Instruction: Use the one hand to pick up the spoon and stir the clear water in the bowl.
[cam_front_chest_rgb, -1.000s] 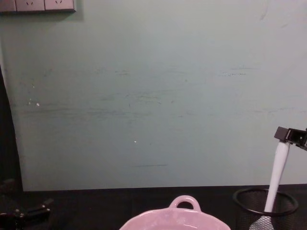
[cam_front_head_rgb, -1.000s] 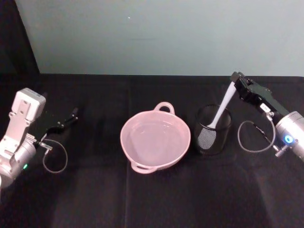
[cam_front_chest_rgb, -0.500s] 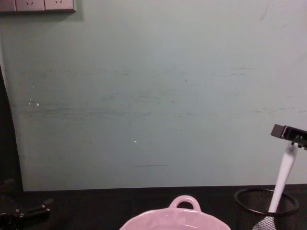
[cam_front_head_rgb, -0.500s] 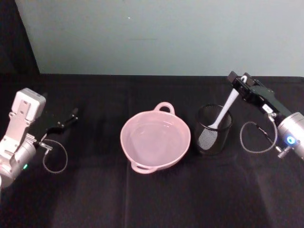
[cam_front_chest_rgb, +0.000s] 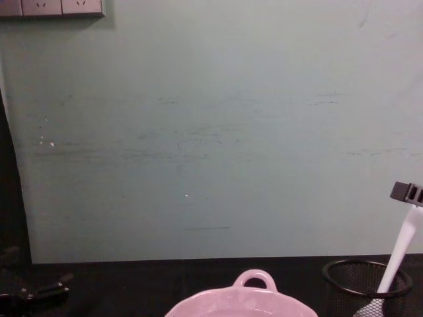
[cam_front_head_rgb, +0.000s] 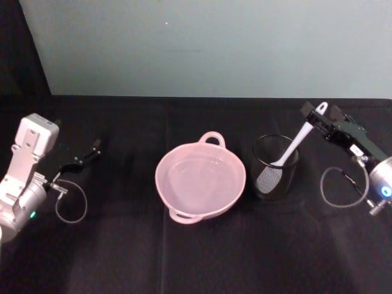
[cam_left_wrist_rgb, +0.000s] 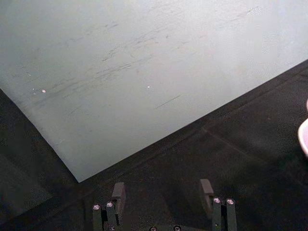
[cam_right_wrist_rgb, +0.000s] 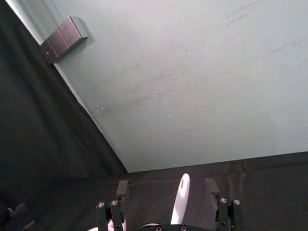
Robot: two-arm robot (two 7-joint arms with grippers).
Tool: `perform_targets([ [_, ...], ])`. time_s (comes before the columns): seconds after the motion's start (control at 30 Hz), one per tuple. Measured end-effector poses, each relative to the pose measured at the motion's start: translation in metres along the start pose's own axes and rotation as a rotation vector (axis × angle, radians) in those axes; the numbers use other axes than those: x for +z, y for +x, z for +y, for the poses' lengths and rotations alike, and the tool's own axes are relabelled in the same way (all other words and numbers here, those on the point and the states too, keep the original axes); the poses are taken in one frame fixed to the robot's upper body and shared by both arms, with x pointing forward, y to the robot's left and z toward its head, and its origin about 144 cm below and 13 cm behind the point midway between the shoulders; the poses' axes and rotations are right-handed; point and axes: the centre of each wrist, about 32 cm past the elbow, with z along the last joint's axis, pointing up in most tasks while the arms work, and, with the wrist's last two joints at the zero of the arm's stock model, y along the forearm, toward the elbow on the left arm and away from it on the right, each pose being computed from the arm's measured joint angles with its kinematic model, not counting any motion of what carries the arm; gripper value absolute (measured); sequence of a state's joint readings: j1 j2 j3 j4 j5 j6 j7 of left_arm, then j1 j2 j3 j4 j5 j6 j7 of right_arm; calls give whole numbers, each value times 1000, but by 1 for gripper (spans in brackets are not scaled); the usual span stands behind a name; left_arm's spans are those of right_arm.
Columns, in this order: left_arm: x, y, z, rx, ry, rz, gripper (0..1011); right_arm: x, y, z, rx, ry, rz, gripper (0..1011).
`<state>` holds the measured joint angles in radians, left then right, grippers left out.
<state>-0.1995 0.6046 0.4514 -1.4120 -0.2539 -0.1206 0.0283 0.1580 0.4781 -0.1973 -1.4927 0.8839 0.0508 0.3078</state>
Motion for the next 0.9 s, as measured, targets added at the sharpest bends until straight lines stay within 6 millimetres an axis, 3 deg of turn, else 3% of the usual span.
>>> perform_targets([
  [0.2, 0, 0, 0, 0, 0, 0, 1011, 4, -1, -12, -9, -17, 6, 1002],
  [0.53, 0, 0, 0, 0, 0, 0, 1011, 40, 4, -45, -25, -170, -76, 1002],
  [0.9, 0, 0, 0, 0, 0, 0, 1011, 28, 27, -45, -79, -194, -140, 1002],
])
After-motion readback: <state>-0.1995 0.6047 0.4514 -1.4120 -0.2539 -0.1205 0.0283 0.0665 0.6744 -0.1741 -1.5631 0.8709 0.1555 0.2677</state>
